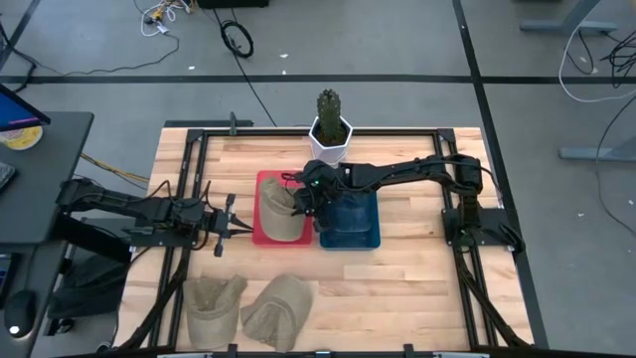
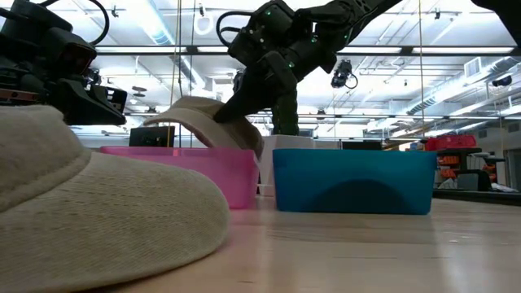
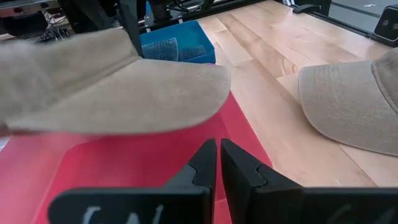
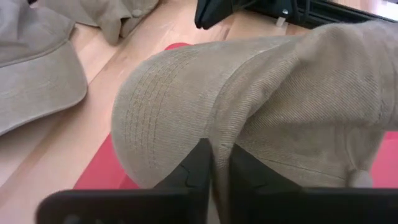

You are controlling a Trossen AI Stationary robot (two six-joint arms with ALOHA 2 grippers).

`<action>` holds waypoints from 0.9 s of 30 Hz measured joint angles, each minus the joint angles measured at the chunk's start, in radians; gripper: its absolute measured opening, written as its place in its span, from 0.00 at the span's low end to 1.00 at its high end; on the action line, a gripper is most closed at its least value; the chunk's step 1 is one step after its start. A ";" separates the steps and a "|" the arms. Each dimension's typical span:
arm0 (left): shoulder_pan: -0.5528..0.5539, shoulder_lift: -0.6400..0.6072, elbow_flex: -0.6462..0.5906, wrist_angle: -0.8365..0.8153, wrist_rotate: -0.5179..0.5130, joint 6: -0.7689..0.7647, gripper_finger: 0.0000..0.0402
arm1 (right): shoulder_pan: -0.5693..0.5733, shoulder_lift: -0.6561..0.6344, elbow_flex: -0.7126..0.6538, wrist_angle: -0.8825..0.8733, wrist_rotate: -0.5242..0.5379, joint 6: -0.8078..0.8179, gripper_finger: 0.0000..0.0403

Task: Pick & Place hat
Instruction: Put the right brown cap into the pink bin, then put the left brown cap into the pink bin

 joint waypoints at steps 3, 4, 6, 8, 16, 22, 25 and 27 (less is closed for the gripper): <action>0.000 0.000 0.000 0.000 0.000 0.000 0.07 | 0.000 0.000 0.000 0.001 0.001 0.012 0.19; 0.000 0.000 0.000 0.000 0.000 0.000 0.07 | 0.000 0.000 0.000 0.001 0.001 0.021 0.21; 0.000 0.000 0.000 0.000 0.000 0.000 0.07 | 0.000 0.000 0.000 0.001 0.001 0.028 0.27; 0.000 0.000 0.000 0.000 0.000 0.000 0.07 | 0.000 0.000 0.000 0.003 0.001 0.028 0.32; 0.000 0.000 0.000 0.000 0.000 0.000 0.07 | 0.000 -0.001 0.000 0.047 0.001 0.063 0.46; 0.000 0.000 0.000 0.000 0.000 0.000 0.07 | 0.000 -0.002 0.000 0.094 0.001 0.291 0.49; 0.000 0.000 0.000 0.000 0.000 0.000 0.07 | 0.000 -0.002 0.000 0.116 0.001 0.387 0.48; 0.000 0.000 0.000 0.000 0.000 0.000 0.07 | 0.000 -0.002 0.000 0.117 0.001 0.434 0.48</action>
